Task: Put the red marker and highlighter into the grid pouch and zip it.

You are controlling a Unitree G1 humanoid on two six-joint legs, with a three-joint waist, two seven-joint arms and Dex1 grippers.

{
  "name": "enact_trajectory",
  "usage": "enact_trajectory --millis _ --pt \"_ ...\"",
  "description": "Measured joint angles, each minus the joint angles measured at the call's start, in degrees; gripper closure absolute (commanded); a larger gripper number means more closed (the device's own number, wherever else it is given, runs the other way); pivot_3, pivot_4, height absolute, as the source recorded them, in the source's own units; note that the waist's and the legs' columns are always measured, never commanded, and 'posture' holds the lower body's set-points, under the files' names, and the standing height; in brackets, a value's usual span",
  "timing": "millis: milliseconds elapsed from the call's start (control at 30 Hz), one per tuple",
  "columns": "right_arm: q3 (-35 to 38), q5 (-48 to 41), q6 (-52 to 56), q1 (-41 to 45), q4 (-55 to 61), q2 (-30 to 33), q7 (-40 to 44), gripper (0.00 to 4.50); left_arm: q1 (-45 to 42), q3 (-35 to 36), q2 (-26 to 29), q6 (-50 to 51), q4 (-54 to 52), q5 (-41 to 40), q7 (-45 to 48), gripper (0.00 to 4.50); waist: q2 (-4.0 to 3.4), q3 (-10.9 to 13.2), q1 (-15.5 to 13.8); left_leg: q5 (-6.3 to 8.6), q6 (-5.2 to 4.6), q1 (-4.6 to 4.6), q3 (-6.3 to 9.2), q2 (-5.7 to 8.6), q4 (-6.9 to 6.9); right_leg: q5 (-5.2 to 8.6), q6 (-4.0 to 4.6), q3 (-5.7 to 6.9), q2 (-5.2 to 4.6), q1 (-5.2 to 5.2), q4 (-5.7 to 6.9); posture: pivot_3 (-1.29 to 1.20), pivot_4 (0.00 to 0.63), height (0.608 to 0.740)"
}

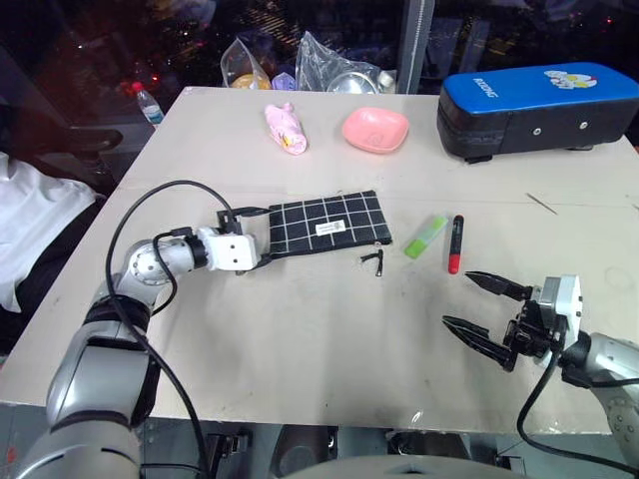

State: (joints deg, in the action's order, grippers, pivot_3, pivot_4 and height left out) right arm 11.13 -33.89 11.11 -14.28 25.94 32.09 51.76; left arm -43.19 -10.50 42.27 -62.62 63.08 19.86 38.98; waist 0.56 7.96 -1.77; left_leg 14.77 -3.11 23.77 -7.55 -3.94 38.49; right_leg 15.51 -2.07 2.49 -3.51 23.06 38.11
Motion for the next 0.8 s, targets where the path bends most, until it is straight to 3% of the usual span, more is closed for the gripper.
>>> enact_trajectory --millis 367,467,700,733,800 --pt "3.0 -0.2 -1.6 0.7 -0.1 -1.6 -2.5 0.00 -2.9 -2.9 -5.0 -3.4 3.0 2.2 -5.6 0.06 0.01 0.0 0.0 -0.01 0.02 0.04 -0.01 0.01 0.00 -0.01 -0.03 0.00 0.01 0.00 -0.02 0.00 0.150 0.740" --pt "3.0 -0.3 -1.6 0.8 -0.1 -1.6 -2.3 0.00 -2.8 -3.5 -6.3 -4.5 3.0 2.0 -5.7 0.82 0.02 0.0 0.2 -0.02 0.03 0.04 0.00 0.00 0.00 -0.01 -0.03 -0.01 0.03 0.01 -0.02 0.00 0.150 0.740" --pt "3.1 -0.3 -2.5 0.8 -0.5 -1.6 -2.2 0.00 -2.9 -4.2 -7.7 -4.7 3.4 2.5 -7.8 4.19 0.05 0.0 1.0 -0.08 0.14 0.03 0.05 -0.04 0.00 -0.01 -0.03 0.00 0.10 0.02 -0.01 0.00 0.150 0.740" --pt "3.1 -0.3 -2.5 0.8 -0.5 -1.6 -2.2 0.00 -3.3 -4.2 -7.7 -4.7 3.4 2.5 -8.6 4.41 0.04 0.0 1.0 -0.07 0.13 0.01 0.06 -0.04 -0.01 -0.01 -0.04 -0.03 0.10 0.01 0.00 0.00 0.150 0.740" --pt "3.1 -0.3 -2.5 0.8 -0.5 -1.6 -2.2 0.00 -3.4 -4.3 -7.8 -4.6 3.4 2.7 -9.7 4.41 0.04 0.0 0.9 -0.07 0.12 0.02 0.07 -0.04 -0.01 -0.01 -0.04 -0.02 0.10 0.01 0.00 0.00 0.150 0.740"
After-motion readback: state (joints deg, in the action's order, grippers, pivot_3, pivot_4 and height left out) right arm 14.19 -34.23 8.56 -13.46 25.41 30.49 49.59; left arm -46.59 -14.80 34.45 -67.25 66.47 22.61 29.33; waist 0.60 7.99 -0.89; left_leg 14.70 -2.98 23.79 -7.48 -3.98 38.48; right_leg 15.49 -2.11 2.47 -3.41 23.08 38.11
